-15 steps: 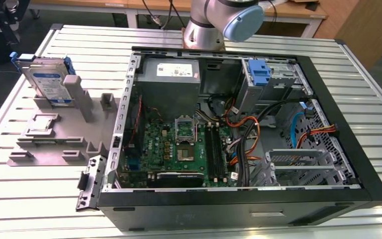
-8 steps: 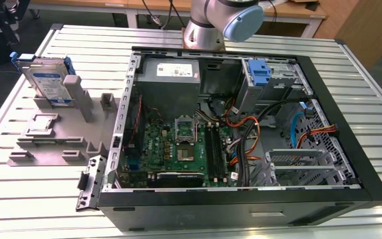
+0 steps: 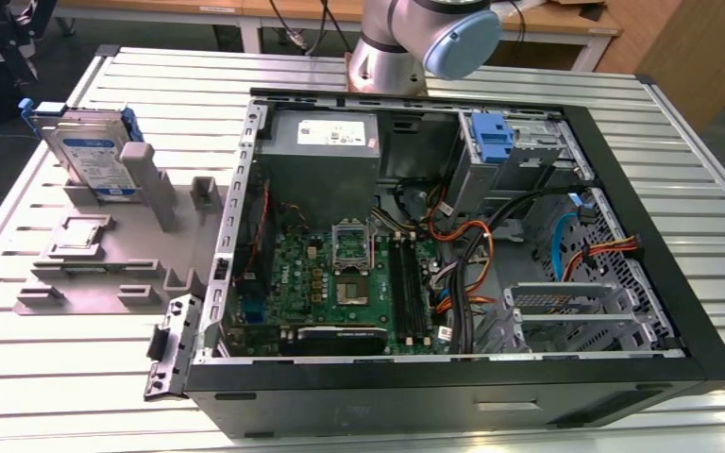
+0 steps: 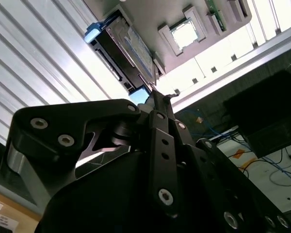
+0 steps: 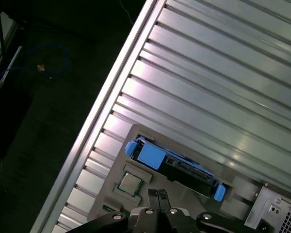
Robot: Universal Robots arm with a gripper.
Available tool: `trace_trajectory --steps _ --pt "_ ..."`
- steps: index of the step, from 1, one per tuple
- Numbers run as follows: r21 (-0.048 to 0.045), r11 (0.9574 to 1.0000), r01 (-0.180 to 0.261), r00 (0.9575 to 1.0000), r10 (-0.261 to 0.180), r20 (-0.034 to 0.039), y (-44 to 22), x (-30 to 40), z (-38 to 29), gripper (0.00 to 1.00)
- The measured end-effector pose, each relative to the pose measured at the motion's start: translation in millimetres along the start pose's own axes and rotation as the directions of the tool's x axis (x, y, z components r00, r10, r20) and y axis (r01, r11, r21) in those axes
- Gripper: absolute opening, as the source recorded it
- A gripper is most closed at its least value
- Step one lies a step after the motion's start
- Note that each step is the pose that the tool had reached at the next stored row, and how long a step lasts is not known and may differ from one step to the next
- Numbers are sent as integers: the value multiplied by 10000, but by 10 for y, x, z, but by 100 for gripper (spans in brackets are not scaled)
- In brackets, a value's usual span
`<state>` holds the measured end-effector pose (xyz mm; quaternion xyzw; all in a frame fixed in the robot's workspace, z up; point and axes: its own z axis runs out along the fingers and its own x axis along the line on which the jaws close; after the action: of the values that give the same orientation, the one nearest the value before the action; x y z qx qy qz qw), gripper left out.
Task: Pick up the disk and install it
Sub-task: 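Pick up the disk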
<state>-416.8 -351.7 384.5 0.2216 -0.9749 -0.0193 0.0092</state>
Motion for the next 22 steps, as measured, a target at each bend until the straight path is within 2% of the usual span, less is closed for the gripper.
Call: trace_trajectory --steps 6,12,17,22 --pt "4 9989 473 9989 -473 -20 0 0 0 10" --pt "7 9956 941 9956 -941 -41 0 0 0 10" --pt "9 9910 1338 9910 -1338 -57 0 0 0 10" --pt "10 9841 1779 9840 -1779 -76 0 0 0 10"
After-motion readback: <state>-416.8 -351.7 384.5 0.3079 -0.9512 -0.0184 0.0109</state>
